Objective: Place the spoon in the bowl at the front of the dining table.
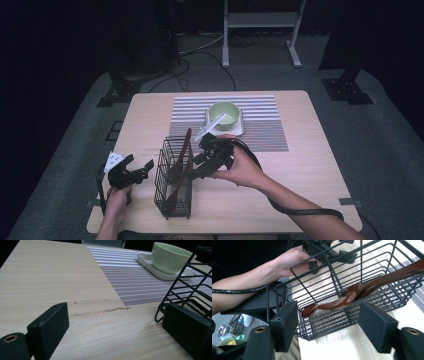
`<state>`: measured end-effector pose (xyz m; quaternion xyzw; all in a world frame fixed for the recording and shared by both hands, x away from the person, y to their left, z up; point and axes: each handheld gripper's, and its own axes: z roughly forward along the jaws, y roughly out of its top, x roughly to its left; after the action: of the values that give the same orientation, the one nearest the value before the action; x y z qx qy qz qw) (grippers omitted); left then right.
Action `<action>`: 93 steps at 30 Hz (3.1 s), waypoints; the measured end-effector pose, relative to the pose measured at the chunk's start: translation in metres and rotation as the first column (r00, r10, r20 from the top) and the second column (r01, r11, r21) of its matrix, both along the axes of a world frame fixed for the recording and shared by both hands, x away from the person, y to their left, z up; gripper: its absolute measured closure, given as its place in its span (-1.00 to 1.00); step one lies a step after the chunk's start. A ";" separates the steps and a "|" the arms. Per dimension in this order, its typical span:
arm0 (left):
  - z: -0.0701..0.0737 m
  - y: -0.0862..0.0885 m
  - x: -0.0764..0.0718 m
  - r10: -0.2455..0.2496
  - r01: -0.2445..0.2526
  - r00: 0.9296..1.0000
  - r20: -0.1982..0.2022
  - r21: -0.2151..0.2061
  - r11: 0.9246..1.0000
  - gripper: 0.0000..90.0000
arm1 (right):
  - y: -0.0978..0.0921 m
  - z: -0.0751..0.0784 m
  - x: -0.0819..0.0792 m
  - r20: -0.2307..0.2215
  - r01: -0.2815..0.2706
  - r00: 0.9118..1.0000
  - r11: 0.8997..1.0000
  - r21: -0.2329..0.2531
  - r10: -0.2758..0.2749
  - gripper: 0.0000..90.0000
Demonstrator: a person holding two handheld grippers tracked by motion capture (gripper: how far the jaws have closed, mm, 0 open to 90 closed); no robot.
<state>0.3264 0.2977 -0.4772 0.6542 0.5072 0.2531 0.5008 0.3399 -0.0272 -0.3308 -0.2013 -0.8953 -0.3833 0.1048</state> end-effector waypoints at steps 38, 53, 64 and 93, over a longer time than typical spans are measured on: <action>0.000 0.000 0.000 0.002 -0.002 1.000 0.000 -0.001 1.000 -0.86 | -0.007 0.035 0.007 -0.004 0.022 1.000 0.999 0.049 -0.022 0.86; 0.000 0.000 0.000 0.004 -0.004 1.000 0.000 -0.002 1.000 -0.86 | -0.033 0.078 0.004 0.033 0.049 0.998 0.993 0.105 -0.052 0.86; 0.000 -0.001 0.000 0.005 -0.005 1.000 -0.001 0.000 1.000 -0.86 | -0.065 0.104 0.004 0.031 0.086 0.995 0.986 0.143 -0.092 0.86; 0.000 0.000 0.000 0.007 -0.007 1.000 -0.002 -0.001 1.000 -0.86 | -0.126 0.060 0.020 -0.014 0.231 0.973 0.971 0.056 -0.231 0.86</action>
<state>0.3266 0.2973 -0.4772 0.6524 0.5100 0.2539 0.4997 0.3598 -0.1532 -0.2706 -0.3024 -0.8541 -0.4176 0.0683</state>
